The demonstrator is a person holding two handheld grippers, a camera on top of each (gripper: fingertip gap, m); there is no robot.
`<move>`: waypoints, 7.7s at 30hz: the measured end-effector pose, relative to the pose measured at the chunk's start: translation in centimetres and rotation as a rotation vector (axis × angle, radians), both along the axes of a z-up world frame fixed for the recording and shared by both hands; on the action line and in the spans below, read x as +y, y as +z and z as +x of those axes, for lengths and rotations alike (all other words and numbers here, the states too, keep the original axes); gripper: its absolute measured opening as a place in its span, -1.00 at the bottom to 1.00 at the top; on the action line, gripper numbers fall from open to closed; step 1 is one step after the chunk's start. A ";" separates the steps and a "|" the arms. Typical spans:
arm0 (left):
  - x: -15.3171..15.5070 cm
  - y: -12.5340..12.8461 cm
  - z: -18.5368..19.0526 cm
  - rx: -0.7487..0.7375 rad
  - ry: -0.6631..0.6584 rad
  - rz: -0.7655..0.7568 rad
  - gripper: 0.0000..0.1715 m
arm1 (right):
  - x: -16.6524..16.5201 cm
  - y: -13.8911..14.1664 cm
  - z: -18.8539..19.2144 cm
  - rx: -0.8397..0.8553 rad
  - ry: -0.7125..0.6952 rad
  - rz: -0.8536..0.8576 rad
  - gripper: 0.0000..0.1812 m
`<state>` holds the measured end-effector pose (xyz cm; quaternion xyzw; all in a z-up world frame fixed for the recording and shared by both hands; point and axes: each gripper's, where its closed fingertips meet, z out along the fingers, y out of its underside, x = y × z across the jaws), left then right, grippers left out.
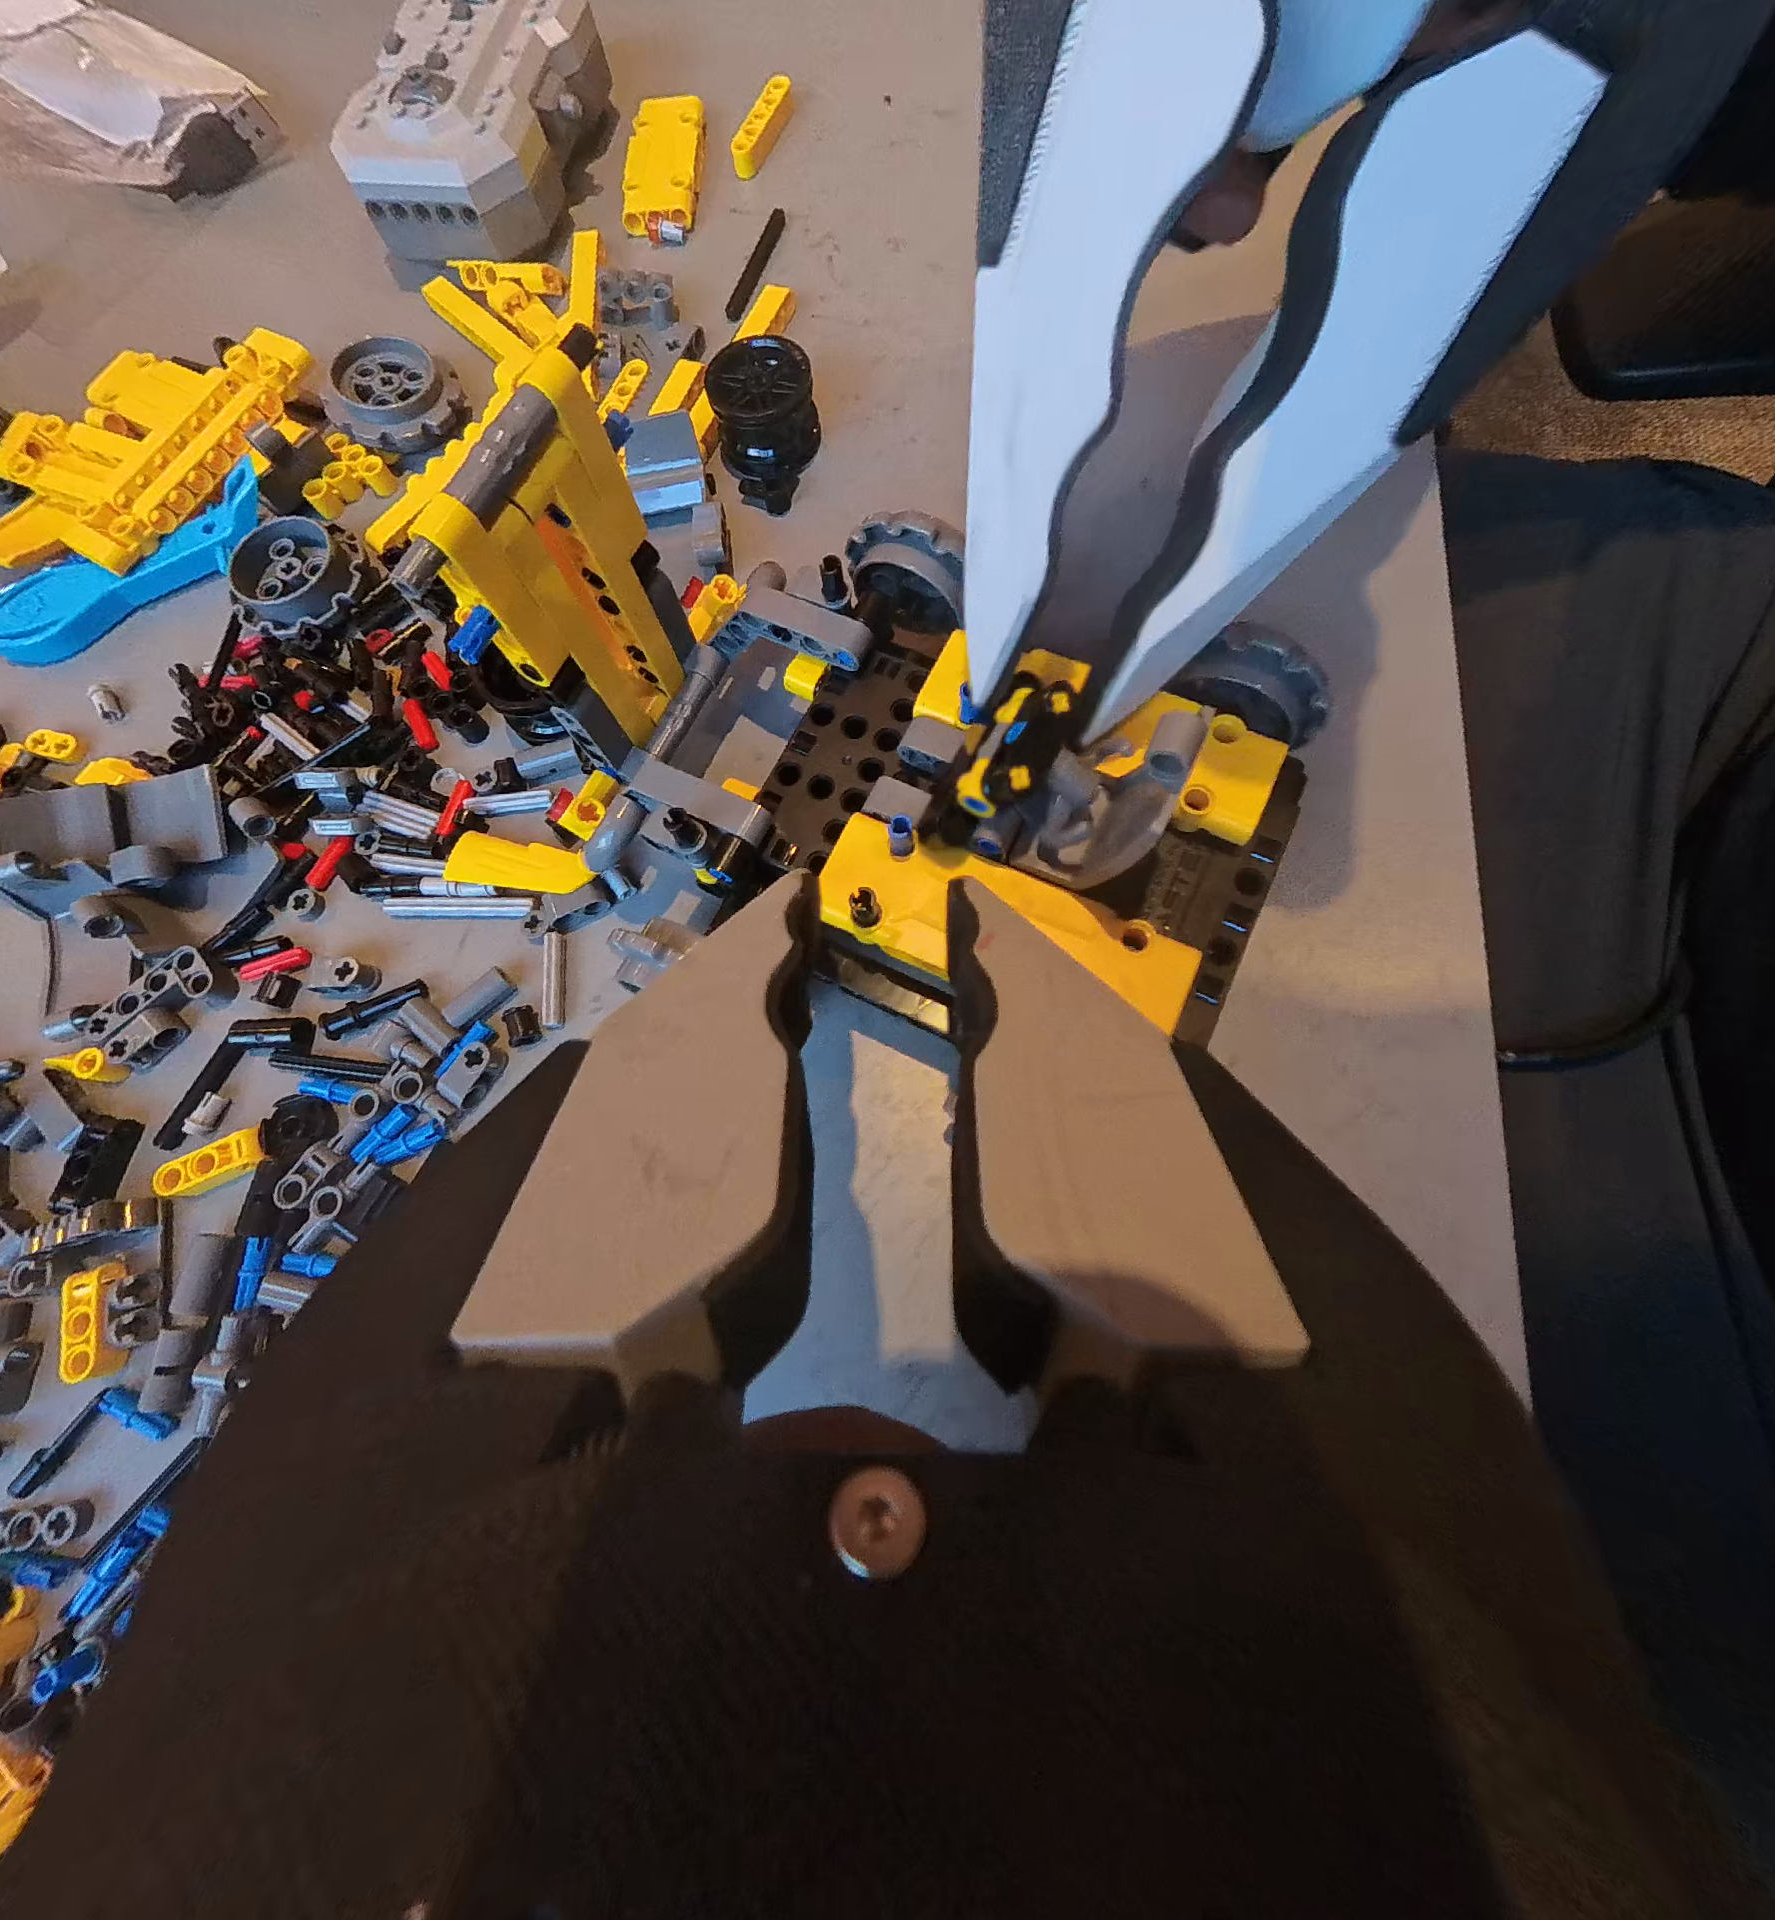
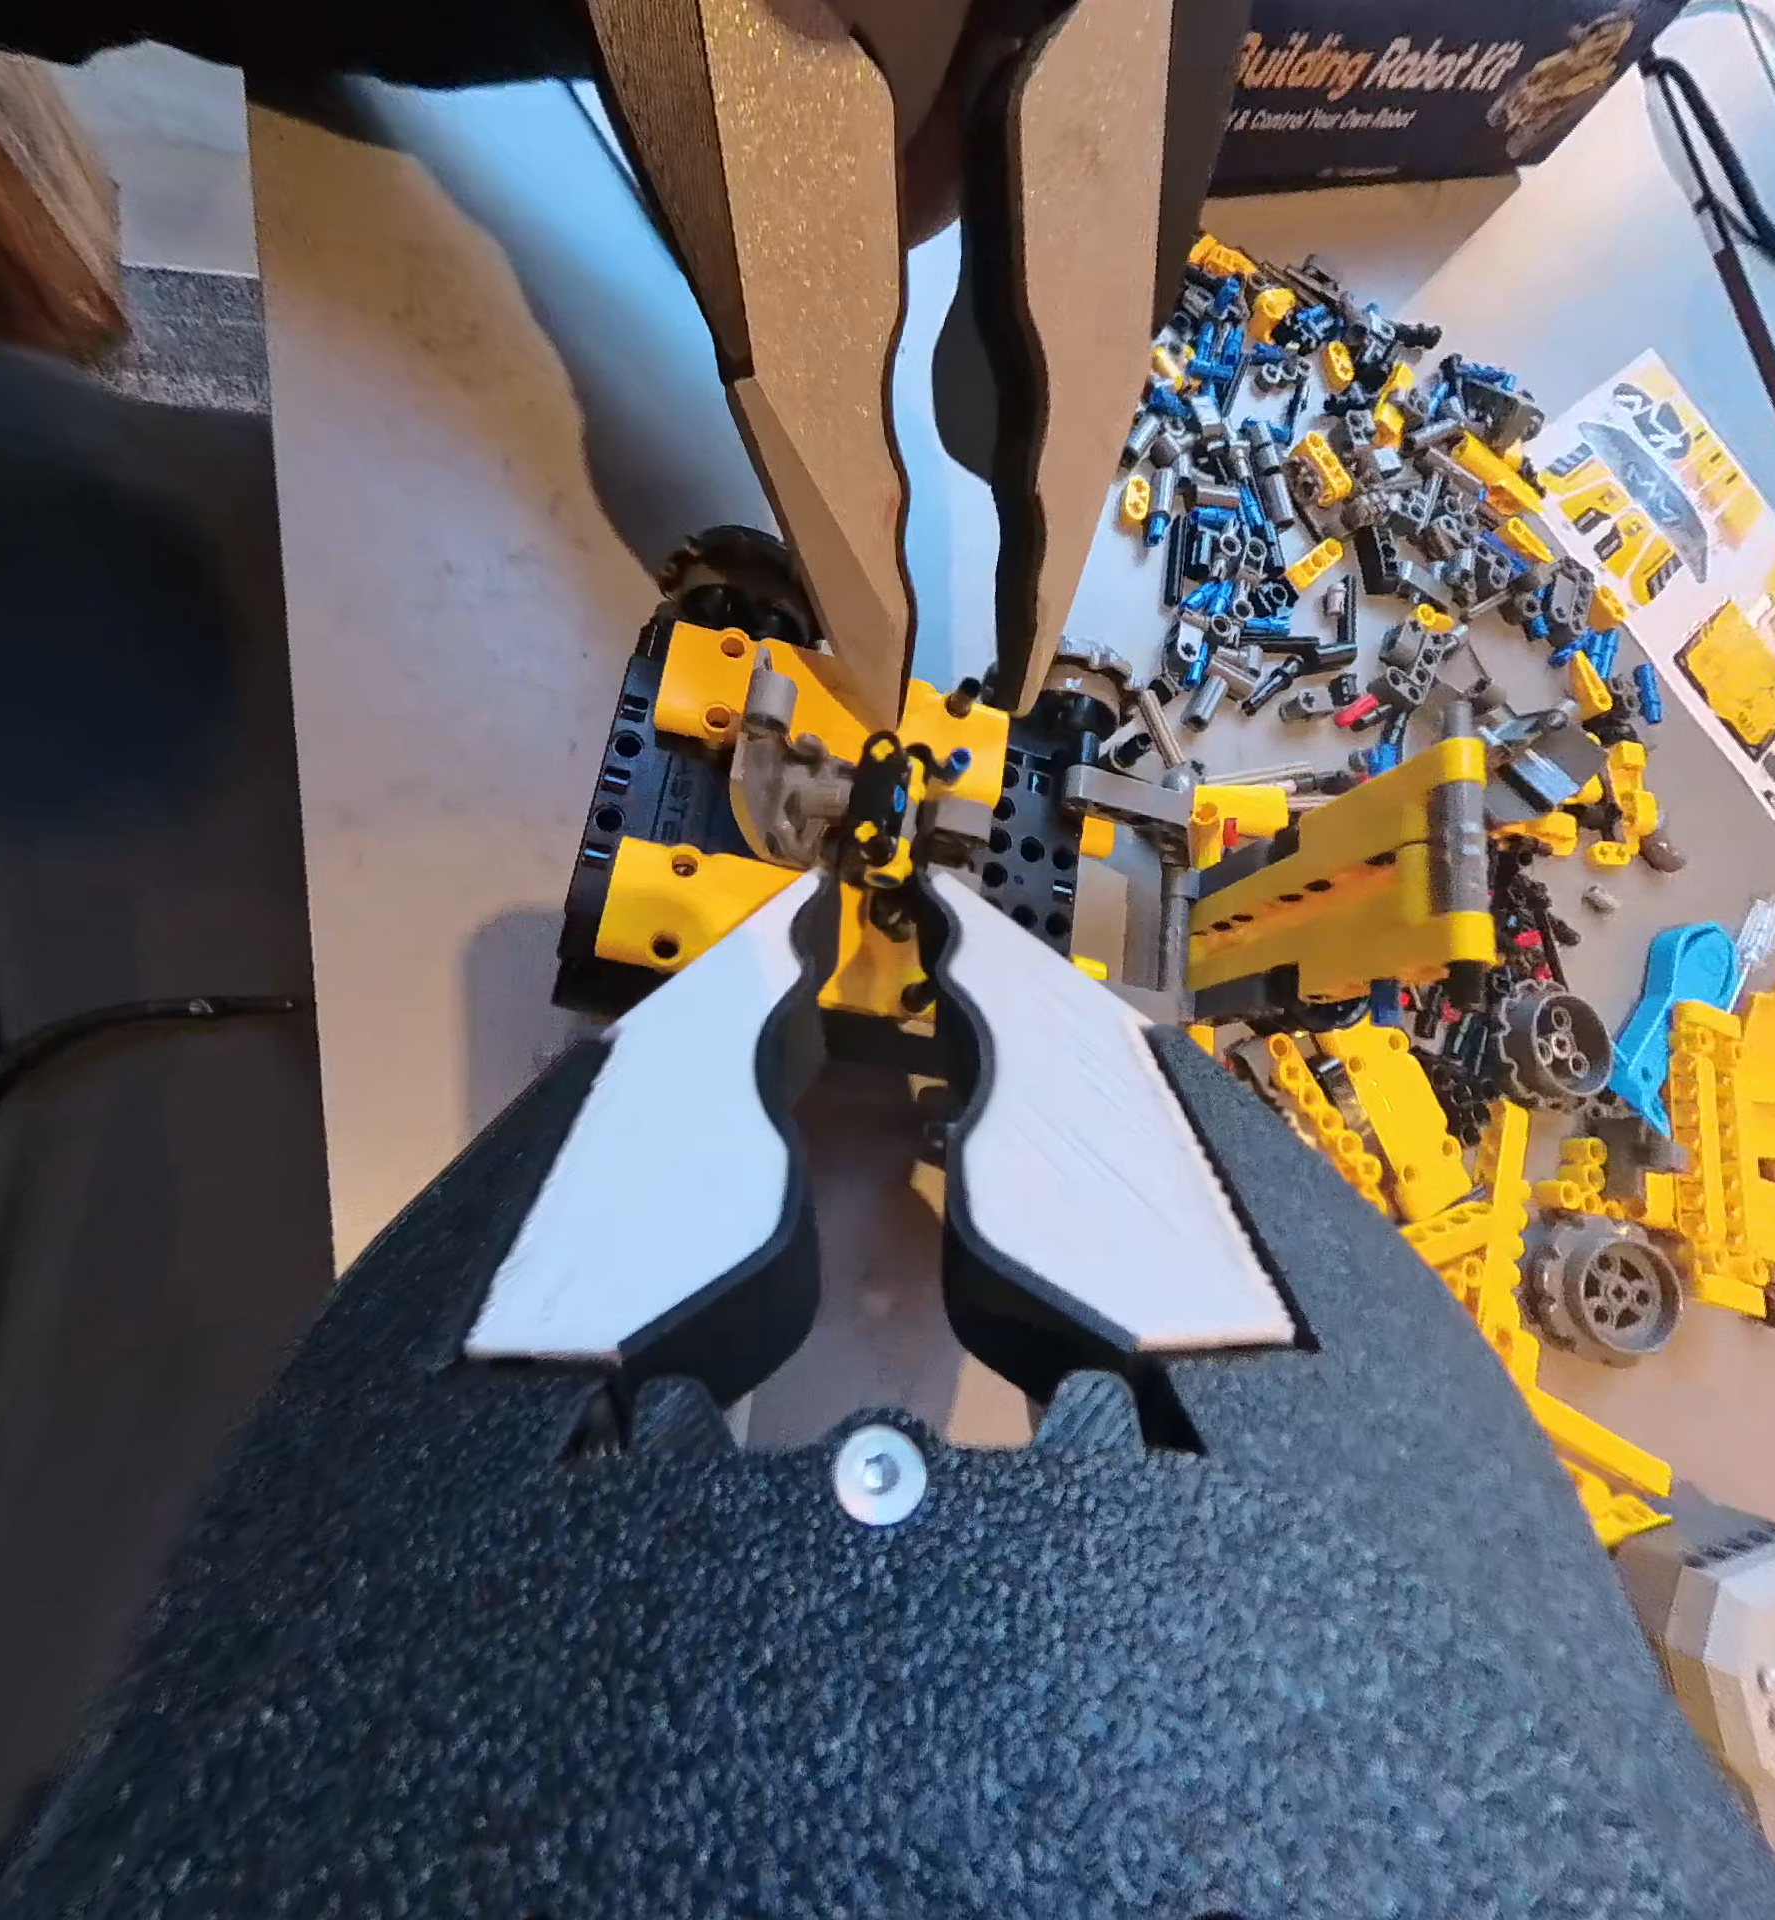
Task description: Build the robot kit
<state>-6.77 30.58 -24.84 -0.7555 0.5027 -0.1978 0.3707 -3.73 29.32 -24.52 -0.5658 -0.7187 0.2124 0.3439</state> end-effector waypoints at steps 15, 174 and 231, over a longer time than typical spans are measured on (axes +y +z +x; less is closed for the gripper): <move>0.0 0.5 -0.2 -0.018 -0.034 0.025 -0.75 | 1.4 1.8 -0.4 0.180 -0.057 -0.294 -0.93; -0.9 0.2 1.5 -0.170 -0.248 -0.092 -0.94 | 0.7 -0.7 1.0 -0.453 0.004 -0.176 -0.97; -0.8 0.4 0.7 0.079 -0.259 -0.193 -0.95 | 0.5 0.2 -0.3 -0.350 0.017 -0.363 -0.93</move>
